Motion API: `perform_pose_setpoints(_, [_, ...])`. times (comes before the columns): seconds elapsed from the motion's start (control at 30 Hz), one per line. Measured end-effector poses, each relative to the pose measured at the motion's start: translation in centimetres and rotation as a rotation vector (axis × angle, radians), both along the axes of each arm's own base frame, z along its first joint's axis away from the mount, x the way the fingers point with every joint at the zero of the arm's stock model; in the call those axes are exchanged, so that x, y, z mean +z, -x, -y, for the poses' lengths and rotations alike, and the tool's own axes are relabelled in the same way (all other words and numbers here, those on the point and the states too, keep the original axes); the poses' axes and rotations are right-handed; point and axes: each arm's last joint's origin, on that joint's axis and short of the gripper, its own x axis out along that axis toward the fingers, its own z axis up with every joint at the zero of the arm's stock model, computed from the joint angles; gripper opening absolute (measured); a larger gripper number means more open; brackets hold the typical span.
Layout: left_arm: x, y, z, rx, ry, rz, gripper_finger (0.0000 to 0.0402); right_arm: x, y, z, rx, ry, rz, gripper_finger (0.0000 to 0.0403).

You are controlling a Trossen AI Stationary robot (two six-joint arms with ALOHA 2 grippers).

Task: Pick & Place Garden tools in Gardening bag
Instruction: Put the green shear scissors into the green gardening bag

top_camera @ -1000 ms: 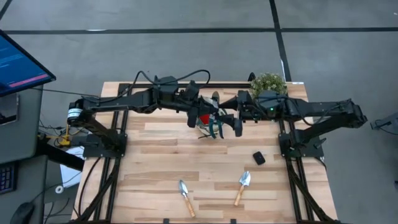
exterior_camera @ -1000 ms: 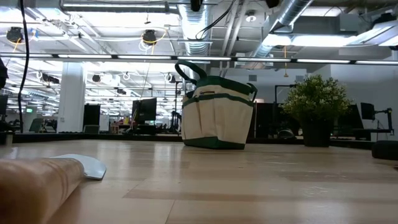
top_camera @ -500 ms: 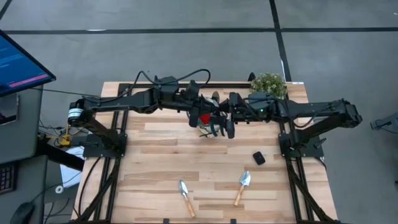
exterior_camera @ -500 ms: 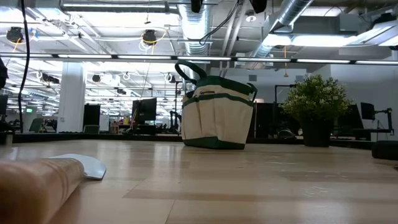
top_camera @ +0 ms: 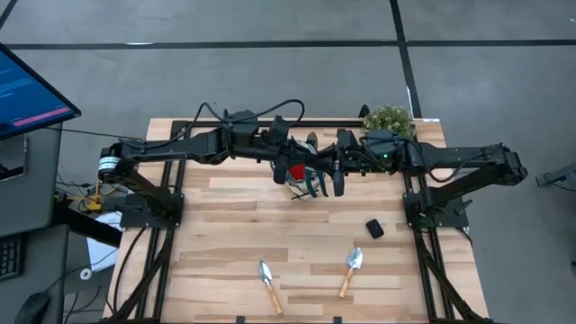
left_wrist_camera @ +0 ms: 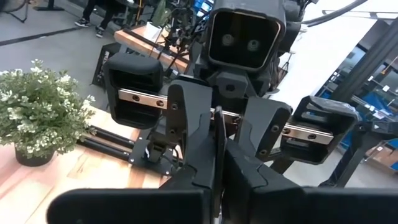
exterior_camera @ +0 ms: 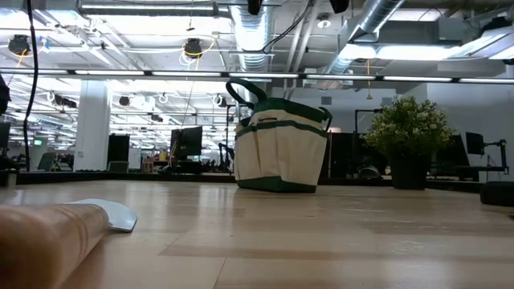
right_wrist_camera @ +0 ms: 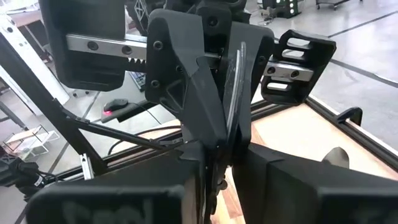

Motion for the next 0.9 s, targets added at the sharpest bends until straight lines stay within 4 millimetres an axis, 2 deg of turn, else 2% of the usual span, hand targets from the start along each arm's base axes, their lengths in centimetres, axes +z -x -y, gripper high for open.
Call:
perform_pose_setpoints(0.2, [0.0,0.0,0.0,-0.004,-0.001,0.005,0.0019,-0.2,-0.1,-0.3,0.011,-0.004,-0.010,0.0047])
perform_pose_setpoints(0.37, [0.5,0.5,0.2,-0.054,-0.078,0.040,0.0073,0.3,0.4,-0.3,0.012,-0.008,0.010,0.0046])
perform_pose_setpoints(0.57, [2.3,2.9,0.6,-0.059,-0.109,0.111,0.0160,2.2,2.8,-0.2,0.010,-0.006,0.085,0.0046])
perform_pose_setpoints(0.67, [3.2,4.4,0.8,-0.063,-0.083,0.143,0.0191,3.6,4.3,-0.3,0.052,0.007,0.162,0.0046])
perform_pose_setpoints(0.77, [4.2,6.1,1.0,-0.069,-0.062,0.187,0.0201,5.8,6.4,-0.6,0.176,0.026,0.324,0.0046])
perform_pose_setpoints(0.9, [5.0,7.7,1.3,-0.077,-0.067,0.226,0.0194,8.2,8.9,-1.2,0.402,0.075,0.530,0.0046])
